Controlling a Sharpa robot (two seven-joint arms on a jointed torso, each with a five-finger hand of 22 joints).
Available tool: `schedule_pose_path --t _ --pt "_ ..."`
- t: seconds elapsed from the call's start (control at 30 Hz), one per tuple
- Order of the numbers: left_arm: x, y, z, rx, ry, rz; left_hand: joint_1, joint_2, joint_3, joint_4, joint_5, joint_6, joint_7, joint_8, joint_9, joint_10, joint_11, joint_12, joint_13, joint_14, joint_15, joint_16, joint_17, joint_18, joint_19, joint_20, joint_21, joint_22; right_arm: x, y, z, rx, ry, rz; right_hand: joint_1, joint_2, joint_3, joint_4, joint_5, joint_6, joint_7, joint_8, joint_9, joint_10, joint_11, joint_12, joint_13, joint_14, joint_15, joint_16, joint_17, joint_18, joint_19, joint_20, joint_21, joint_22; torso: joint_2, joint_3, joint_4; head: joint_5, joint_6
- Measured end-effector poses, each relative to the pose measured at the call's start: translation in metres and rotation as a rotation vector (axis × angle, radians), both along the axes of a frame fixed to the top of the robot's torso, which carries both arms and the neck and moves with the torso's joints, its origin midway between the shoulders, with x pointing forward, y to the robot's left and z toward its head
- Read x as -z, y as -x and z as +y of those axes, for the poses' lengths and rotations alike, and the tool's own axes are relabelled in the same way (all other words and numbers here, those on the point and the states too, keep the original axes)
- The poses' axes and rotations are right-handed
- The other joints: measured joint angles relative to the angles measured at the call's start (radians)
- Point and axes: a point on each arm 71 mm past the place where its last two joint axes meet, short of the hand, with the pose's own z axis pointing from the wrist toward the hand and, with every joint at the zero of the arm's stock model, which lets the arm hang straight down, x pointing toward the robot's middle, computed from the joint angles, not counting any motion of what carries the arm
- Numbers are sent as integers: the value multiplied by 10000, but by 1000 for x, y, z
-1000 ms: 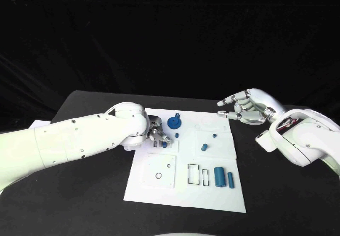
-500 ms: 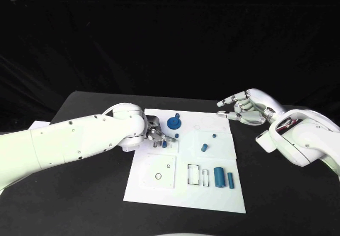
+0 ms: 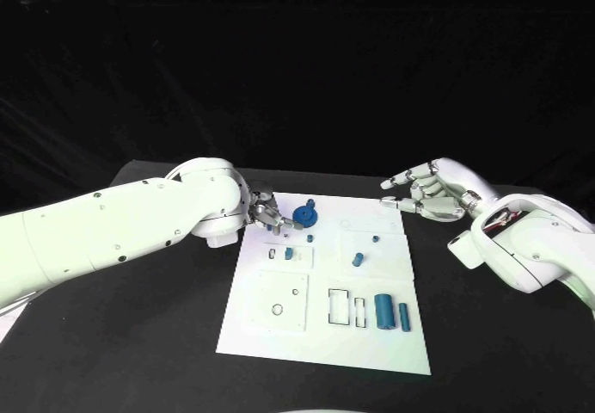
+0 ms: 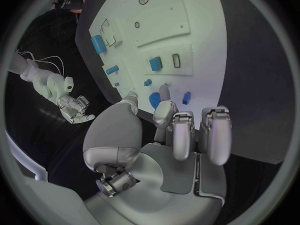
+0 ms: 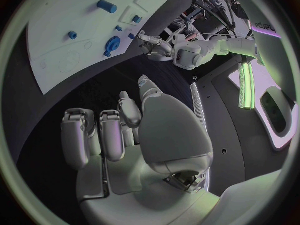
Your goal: Assemble the parts on the task board
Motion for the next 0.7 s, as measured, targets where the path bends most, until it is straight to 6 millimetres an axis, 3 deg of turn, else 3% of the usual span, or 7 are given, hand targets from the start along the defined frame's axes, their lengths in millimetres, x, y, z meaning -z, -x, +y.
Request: schedule_pose_path --t 0.2,0.3,0.7 --pt "-12 -18 12 -283 -352 -79 312 207 -158 -12 0 -34 34 -121 -122 -49 46 -86 -124 30 42 0 0 1 -26 39 0 0 1 0 0 -1 7 32 0 0 0 0 0 0 0 0 0 0 0 0 0 0 0 0 0 0 0 0 0 0 -1 3 5 0 26" --pt "-13 -26 13 -361 -545 -53 416 206 -210 16 0 -34 34 -121 -145 -49 47 -86 -124 30 41 0 -1 0 9 74 0 -1 2 0 0 -5 7 40 0 0 0 0 0 0 0 0 -1 0 0 0 0 0 0 0 0 1 0 0 0 0 -1 0 1 4 35" --pt "-5 -50 12 -557 -1270 260 759 442 -350 -8 0 -34 34 -159 -211 -49 46 -86 -69 -5 76 0 -1 1 -26 108 0 -2 2 0 2 -46 -2 56 0 0 0 0 0 0 0 0 2 0 0 0 1 0 0 0 7 0 0 0 0 -2 3 -19 -4 44 85"
